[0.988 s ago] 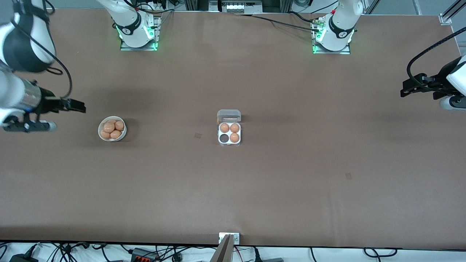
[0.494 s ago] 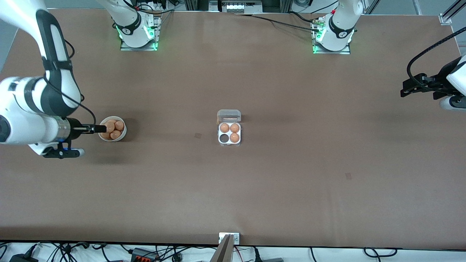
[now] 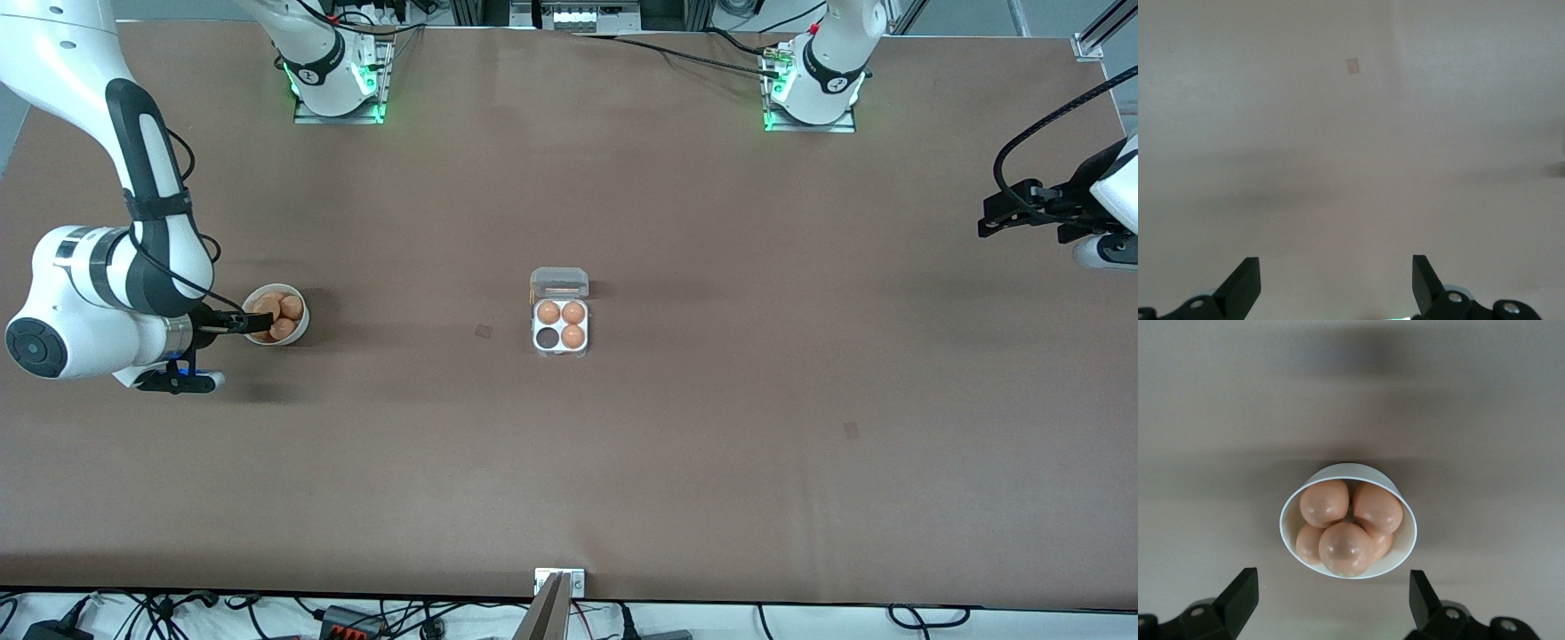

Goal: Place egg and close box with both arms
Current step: 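Lower the right gripper into the bowl and grasp one egg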

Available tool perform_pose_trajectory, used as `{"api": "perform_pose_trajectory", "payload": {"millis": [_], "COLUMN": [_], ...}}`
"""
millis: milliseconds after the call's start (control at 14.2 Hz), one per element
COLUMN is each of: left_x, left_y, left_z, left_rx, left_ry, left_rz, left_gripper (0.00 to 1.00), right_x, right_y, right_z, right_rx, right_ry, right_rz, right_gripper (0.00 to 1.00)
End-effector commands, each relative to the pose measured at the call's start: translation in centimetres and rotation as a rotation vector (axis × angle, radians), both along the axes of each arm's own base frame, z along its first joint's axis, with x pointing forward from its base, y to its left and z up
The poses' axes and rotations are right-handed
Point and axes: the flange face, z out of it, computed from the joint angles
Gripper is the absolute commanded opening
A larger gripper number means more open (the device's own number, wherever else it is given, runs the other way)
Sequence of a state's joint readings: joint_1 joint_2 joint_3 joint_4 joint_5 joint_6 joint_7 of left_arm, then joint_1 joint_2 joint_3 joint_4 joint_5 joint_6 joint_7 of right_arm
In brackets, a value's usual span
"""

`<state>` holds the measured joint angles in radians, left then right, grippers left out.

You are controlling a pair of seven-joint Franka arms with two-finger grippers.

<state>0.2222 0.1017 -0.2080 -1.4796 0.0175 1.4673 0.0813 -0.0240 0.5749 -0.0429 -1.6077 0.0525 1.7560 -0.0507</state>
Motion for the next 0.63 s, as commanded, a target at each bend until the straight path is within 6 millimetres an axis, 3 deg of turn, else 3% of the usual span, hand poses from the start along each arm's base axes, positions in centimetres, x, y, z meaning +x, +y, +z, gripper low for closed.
{"api": "perform_pose_trajectory", "payload": {"millis": [0,353,564], "left_x": [0.3,0.3,0.2], "left_y": [0.0,0.0,0.0], "left_z": [0.6,0.6,0.7], "left_rx": [-0.021,-0.021,-0.021], "left_ry": [-0.009,-0.009,-0.010], "left_rz": [-0.014,-0.014,-0.014], "left_gripper": [1.00,1.00,1.00], "right_x": [0.1,-0.3,-0.9], "right_y": [-0.4,-0.9,-1.2], "right_z": [-1.9,-4.0,-4.5], "right_rx": [0.011,0.021,0.026], "right_ry": [0.028,0.064,0.085], "right_rz": [-0.008,-0.022,-0.022], "right_gripper": [1.00,0.97,0.70]}}
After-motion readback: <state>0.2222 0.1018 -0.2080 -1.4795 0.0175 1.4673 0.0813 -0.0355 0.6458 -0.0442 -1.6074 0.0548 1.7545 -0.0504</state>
